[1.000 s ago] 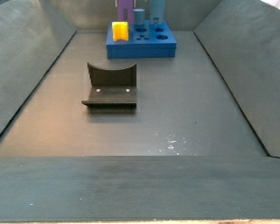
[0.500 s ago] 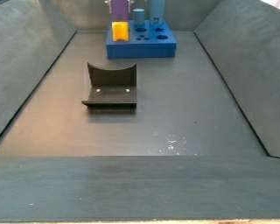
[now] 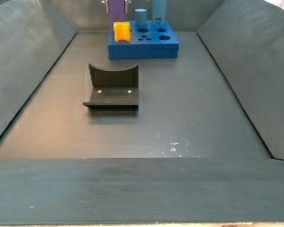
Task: Pick up the double-square object. Rotate the double-square object. Move to above the board. Insert the double-square object.
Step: Insert the double-square object.
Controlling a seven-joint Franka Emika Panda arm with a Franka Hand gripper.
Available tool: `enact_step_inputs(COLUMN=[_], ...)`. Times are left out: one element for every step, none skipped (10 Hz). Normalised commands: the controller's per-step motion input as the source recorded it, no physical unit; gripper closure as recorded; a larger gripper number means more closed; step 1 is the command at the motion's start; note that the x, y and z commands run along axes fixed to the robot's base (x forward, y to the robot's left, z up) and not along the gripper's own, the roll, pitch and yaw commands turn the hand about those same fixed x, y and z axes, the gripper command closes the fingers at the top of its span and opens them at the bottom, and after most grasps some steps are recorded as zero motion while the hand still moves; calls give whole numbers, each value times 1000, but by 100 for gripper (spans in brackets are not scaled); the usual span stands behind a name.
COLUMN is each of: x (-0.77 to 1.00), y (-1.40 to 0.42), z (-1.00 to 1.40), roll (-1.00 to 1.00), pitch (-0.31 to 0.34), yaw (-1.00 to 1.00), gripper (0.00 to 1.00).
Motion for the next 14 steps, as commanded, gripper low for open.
enact_step_inputs(x=[-166,-26,-106,-94,-111,-177,-66,-66,-74,9,129,91,117,60], y=[-3,0,0,0,0,0,-57,-94,-120,-151,-206,-180,-123,0], z=[-69,-9,-109,-60,-40,-43,-114,-143,-240,-523,-774,-734,-626,-303], roll=[40,0,51,0,34,49,11,91,174,269,340,283,186,0], pitch=[0,0,0,0,0,0,0,0,0,0,0,0,0,0], yaw=[0,0,0,0,0,0,0,-11,-20,0,-20,-17,-26,-29], gripper=[100,100,100,100,100,100,100,100,100,100,100,100,100,100])
